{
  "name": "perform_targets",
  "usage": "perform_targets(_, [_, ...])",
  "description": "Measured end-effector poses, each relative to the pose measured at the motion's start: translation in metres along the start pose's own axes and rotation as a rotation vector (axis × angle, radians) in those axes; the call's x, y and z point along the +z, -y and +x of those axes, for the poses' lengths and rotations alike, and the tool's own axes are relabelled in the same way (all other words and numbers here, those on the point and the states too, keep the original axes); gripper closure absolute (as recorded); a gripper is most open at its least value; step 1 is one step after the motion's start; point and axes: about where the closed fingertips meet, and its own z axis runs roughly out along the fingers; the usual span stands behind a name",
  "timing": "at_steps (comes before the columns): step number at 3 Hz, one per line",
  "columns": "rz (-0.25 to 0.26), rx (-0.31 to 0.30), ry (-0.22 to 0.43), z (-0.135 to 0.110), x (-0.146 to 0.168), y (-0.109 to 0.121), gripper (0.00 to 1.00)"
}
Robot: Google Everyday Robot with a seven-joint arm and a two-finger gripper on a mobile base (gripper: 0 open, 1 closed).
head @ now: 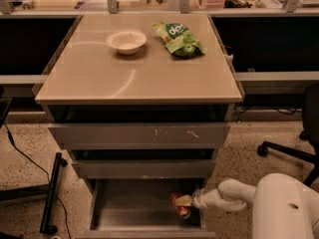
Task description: Place coke can into bottom drawer
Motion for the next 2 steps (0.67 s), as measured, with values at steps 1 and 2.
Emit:
perform_targets(1, [0.024, 0.013, 0.008, 0.0036, 0.0041, 0.0037, 0.59])
perform_targets(2, [0.026, 0.013, 0.008, 0.0038, 0.0044, 0.0039, 0.36])
